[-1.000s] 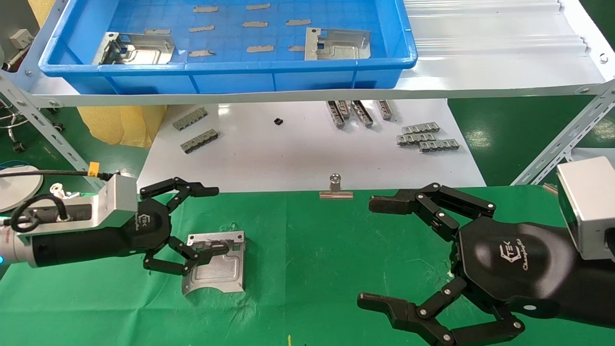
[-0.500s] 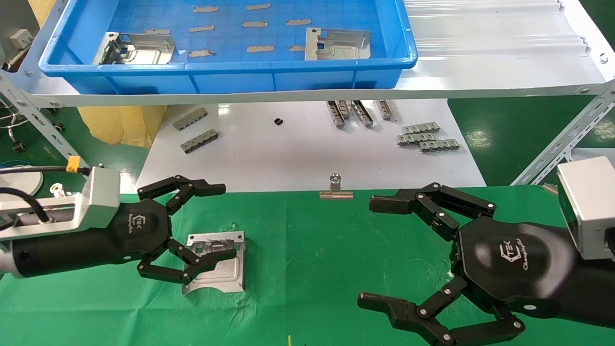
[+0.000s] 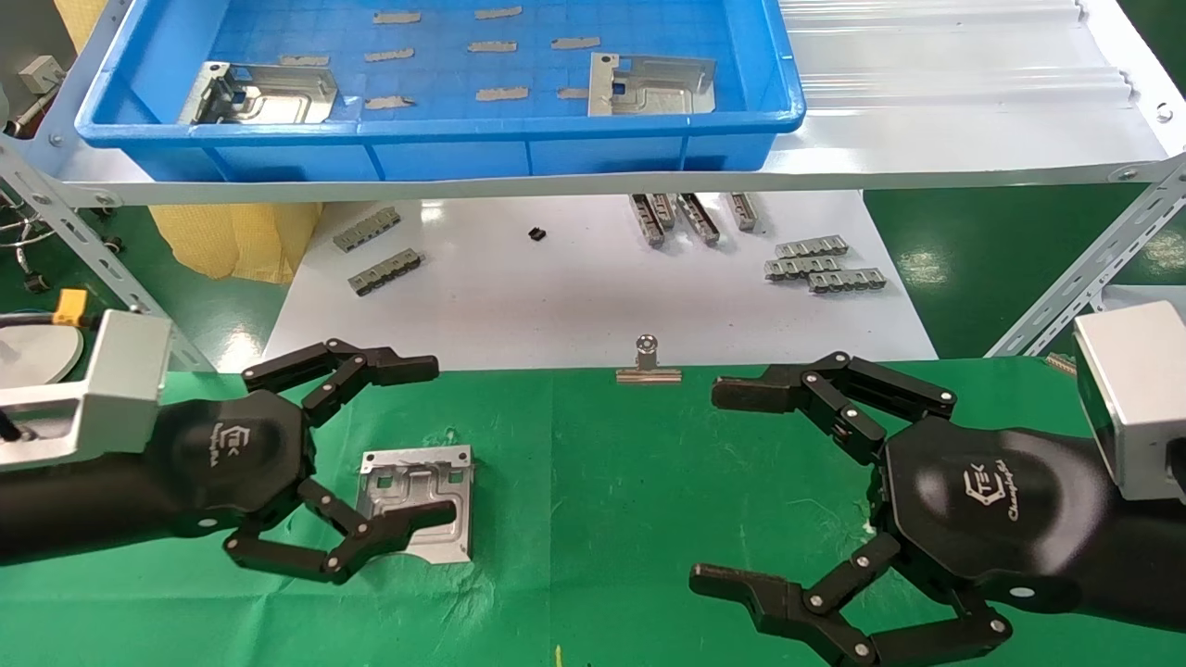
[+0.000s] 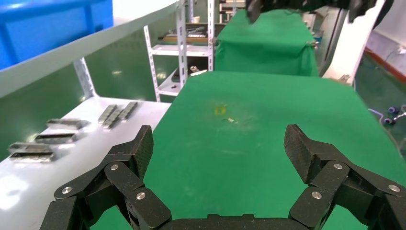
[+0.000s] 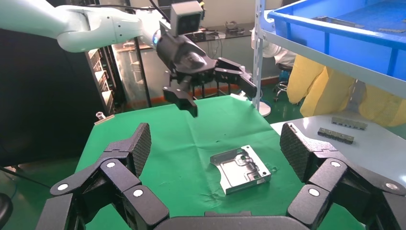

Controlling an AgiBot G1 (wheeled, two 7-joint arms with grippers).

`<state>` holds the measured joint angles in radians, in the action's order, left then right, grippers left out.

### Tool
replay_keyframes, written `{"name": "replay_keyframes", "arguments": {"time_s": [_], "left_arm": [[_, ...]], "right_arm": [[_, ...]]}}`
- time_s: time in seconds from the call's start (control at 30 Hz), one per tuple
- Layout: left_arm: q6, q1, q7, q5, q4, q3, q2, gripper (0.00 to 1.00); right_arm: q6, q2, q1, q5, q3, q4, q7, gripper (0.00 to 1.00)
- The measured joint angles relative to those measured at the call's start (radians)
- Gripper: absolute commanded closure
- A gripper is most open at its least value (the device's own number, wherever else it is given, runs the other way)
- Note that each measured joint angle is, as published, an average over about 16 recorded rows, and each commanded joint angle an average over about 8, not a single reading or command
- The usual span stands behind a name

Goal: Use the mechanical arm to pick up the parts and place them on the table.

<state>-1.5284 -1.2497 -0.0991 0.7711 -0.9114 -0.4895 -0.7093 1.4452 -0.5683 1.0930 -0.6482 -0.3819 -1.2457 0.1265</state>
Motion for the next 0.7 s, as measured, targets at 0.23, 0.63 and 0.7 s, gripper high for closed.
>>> {"name": "replay_keyframes", "arguments": {"time_s": [0.23,0.63,0.7], "left_arm": [[0.012,0.066,0.108,-0.015,-0.14,0.079,0.037,0.0],[0.028,0.15,0.246,-0.035,-0.32,0.18,0.084,0.0],[0.03,0.159,0.259,-0.037,-0.338,0.19,0.089,0.0]], "right_arm": [[0.0,0.0,0.0,0.0,0.0,0.0,0.0,0.0],[0.0,0.0,0.0,0.0,0.0,0.0,0.0,0.0],[0.0,0.0,0.0,0.0,0.0,0.0,0.0,0.0]]}}
